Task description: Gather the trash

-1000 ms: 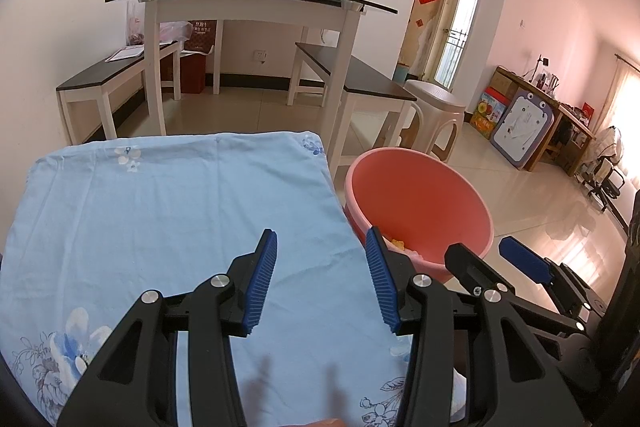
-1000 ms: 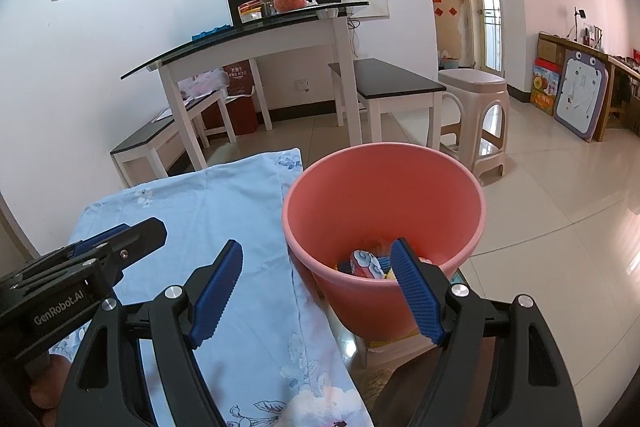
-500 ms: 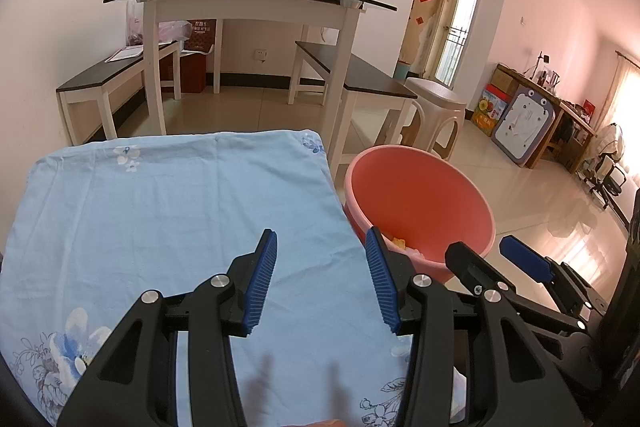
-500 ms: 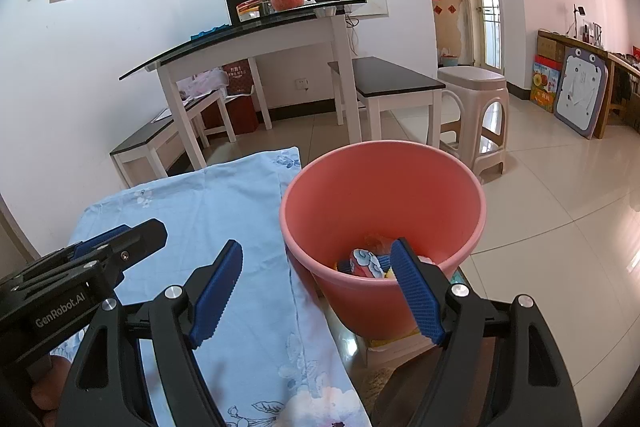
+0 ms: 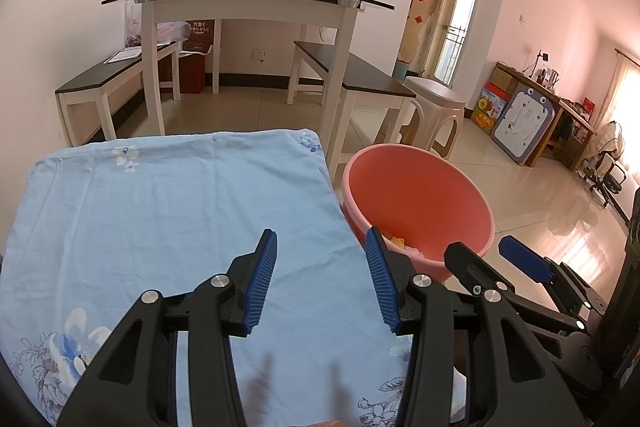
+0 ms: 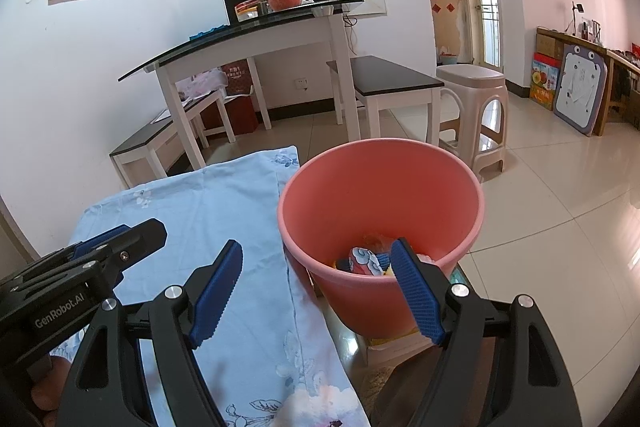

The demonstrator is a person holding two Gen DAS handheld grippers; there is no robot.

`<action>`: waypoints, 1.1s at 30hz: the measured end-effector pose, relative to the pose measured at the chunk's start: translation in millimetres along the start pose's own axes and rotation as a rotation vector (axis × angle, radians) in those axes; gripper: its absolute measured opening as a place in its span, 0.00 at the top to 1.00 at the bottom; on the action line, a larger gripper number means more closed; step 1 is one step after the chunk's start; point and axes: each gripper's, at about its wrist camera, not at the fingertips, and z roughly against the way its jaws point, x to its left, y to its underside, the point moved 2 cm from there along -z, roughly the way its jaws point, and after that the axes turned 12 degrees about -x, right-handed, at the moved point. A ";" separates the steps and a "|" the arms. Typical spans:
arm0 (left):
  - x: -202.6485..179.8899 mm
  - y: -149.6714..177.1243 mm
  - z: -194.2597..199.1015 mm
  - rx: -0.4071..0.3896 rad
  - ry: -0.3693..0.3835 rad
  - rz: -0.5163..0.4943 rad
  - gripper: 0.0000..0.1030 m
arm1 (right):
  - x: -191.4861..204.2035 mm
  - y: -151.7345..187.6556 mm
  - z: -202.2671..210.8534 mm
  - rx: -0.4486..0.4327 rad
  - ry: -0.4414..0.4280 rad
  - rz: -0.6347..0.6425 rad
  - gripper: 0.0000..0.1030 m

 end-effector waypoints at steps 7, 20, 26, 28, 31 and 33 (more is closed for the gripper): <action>-0.9 -0.3 -0.4 0.001 -0.001 0.000 0.55 | -0.7 0.1 -0.1 0.001 -0.001 -0.002 0.27; -2.1 -0.6 -1.1 0.001 -0.002 -0.002 0.55 | -2.7 0.0 -0.1 0.002 -0.001 -0.004 0.27; -3.4 1.2 -1.4 -0.001 -0.005 -0.005 0.55 | -3.2 -0.9 -0.2 0.002 -0.001 -0.004 0.27; -4.0 0.8 -1.6 0.000 -0.004 -0.006 0.55 | -3.4 -1.0 -0.2 0.002 -0.001 -0.005 0.27; -4.2 0.9 -1.5 -0.001 -0.004 -0.005 0.55 | -3.6 -1.1 -0.1 0.002 0.000 -0.005 0.27; -4.5 0.8 -1.5 -0.001 -0.005 -0.005 0.55 | -3.8 -1.2 -0.1 0.002 -0.001 -0.004 0.27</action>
